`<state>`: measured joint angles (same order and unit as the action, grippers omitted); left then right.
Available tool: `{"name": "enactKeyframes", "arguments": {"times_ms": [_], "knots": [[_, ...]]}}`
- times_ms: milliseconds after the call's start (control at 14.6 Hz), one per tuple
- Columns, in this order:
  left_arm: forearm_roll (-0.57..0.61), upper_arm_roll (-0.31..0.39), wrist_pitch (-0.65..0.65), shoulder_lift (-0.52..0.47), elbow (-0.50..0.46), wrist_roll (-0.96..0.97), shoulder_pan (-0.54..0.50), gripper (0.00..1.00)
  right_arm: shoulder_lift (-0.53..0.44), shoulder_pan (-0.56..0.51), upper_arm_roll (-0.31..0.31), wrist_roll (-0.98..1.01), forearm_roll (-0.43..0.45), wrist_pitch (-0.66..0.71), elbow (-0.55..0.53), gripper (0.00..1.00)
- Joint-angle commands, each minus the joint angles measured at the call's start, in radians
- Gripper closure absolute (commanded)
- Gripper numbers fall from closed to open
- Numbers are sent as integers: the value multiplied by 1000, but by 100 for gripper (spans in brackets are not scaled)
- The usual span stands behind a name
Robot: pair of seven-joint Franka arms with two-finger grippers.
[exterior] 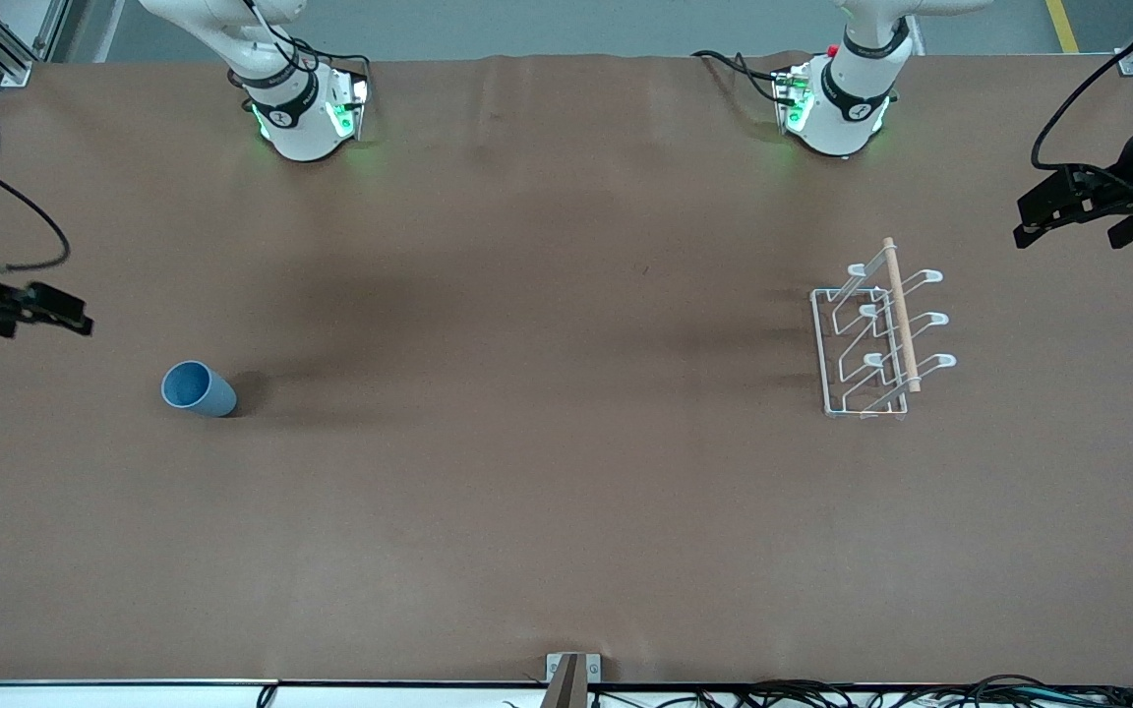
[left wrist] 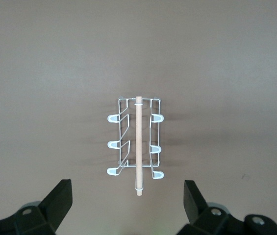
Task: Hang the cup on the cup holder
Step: 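Reach the right gripper down to the light blue cup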
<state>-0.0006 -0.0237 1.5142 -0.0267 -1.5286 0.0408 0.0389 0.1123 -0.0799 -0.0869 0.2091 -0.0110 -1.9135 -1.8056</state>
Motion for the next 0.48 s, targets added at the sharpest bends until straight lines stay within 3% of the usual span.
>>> {"name": "enactKeyframes", "arguments": {"times_ms": [0, 206, 412], "knots": [[10, -5, 6, 2, 4, 10, -2, 0, 29, -18, 9, 61, 0, -212, -159, 0], [11, -5, 6, 1, -1, 10, -2, 0, 127, -26, 9, 136, 0, -333, -199, 0], [10, -5, 6, 1, -4, 10, -2, 0, 161, -40, 9, 199, 0, -499, -291, 0]]}}
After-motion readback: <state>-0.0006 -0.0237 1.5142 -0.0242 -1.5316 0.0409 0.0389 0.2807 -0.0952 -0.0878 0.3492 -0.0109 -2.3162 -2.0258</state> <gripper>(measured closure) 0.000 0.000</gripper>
